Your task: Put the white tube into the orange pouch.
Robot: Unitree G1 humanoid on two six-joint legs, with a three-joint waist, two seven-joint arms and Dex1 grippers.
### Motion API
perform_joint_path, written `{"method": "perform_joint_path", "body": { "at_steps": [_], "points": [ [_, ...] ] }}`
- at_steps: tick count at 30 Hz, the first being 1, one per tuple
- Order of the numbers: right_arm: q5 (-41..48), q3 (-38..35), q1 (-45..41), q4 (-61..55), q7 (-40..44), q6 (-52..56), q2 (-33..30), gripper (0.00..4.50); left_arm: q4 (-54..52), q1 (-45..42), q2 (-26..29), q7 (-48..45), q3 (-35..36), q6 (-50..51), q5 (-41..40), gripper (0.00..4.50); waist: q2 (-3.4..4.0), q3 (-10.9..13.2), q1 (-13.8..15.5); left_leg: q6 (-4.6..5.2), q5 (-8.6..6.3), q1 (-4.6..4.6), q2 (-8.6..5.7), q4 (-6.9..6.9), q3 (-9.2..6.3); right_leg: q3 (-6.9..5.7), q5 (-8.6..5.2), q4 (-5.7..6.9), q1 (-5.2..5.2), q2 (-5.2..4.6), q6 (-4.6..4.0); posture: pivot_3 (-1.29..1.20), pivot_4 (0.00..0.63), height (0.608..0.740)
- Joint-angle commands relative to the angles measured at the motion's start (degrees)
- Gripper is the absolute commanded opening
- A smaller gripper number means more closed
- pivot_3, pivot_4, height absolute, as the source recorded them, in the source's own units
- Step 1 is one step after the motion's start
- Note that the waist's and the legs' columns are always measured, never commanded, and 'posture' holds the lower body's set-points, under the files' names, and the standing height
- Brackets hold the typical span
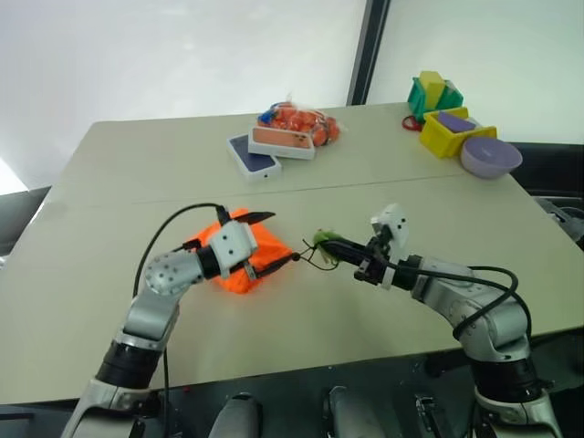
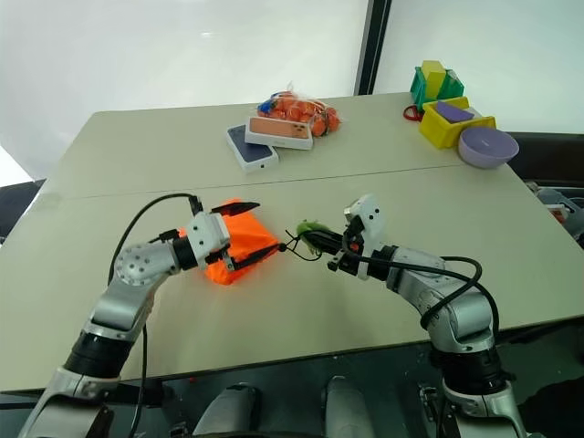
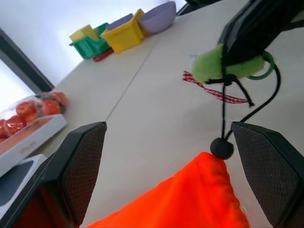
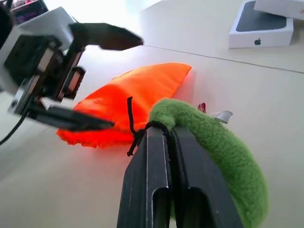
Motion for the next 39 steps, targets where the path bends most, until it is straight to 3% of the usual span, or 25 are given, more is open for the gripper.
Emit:
{"method": "perform_joint_path", "body": {
  "at_steps": [1,12,21,39],
  "points": [
    [3.39,-2.67,-1.58,-0.12,-1.38,1.31,1.11,0.03,-2.07,1.2,1.01,3.54,0.09,-6.6,3.99,4.5,0.01,0.01,0.05,0.0,0.0,0.0,0.0,0.0,0.0,-0.01,-0.02,0.0,0.0,0.0,0.02,0.0,0.15,0.74],
    [13.78,-9.35,-4.04,1.94,-8.06,8.85,5.55,0.03,0.3,4.83,1.15,12.91,-3.57,-14.75,16.07,4.5,0.11,0.03,-0.01,0.03,-0.02,-0.01,0.0,-0.03,0.0,-0.01,-0.04,0.0,-0.01,0.0,0.05,0.0,0.15,0.74],
    [19.01,-11.02,-5.49,2.86,-11.14,12.38,5.49,0.03,0.07,5.6,-0.42,20.6,-6.21,-15.88,24.62,4.5,0.17,0.05,-0.01,0.04,-0.02,0.0,0.0,-0.04,0.0,-0.02,-0.05,-0.01,-0.02,0.0,0.07,0.0,0.15,0.74],
    [19.82,-9.37,-6.76,4.3,-11.13,12.33,5.19,0.03,3.07,5.93,-8.7,30.97,-7.96,-9.75,28.72,4.5,0.21,0.06,-0.05,0.08,-0.04,-0.01,0.0,-0.04,0.0,-0.03,-0.05,-0.01,-0.02,0.0,0.09,0.0,0.15,0.74]
  ]
}}
